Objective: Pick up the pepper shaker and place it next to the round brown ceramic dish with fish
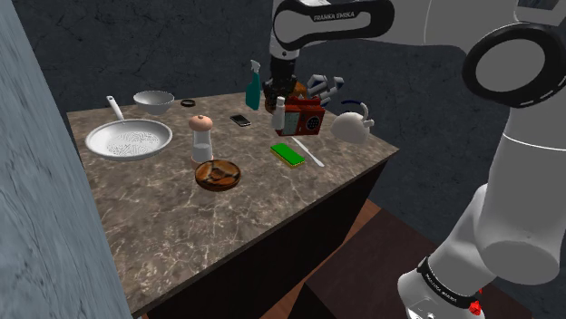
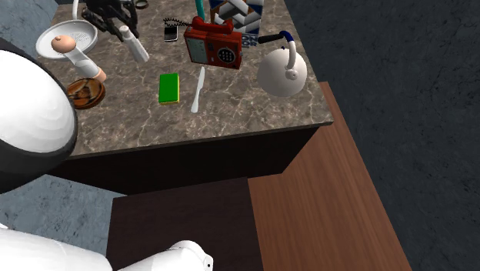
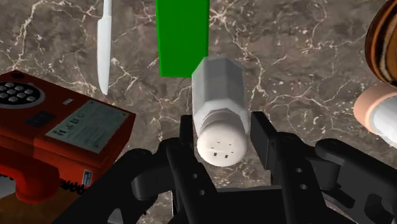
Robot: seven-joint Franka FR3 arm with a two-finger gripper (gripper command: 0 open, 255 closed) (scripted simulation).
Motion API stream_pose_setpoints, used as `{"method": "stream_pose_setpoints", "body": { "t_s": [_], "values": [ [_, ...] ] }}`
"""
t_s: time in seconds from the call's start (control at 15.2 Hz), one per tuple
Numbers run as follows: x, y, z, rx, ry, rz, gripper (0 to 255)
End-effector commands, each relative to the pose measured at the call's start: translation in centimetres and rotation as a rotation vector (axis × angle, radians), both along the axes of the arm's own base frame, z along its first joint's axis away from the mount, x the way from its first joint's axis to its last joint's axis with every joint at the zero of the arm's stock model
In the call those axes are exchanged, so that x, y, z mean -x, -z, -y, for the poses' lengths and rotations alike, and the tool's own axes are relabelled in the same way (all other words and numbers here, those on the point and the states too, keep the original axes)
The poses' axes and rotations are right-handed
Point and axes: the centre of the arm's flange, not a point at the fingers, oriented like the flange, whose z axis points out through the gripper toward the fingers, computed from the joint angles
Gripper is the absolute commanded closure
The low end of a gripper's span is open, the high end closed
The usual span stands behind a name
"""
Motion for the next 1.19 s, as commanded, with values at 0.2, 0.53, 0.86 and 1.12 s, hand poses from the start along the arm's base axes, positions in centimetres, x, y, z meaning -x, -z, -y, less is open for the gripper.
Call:
{"method": "stream_pose_setpoints", "body": {
  "t_s": [0.2,0.53,0.86,1.12],
  "values": [
    [-2.5,0.8,-6.6,0.000,0.001,0.000,255],
    [-5.2,1.5,-12.6,0.000,0.001,0.000,255],
    [-6.0,3.9,-14.6,0.000,0.001,0.000,255],
    [-6.0,6.0,-14.6,0.000,0.001,0.000,255]
  ]
}}
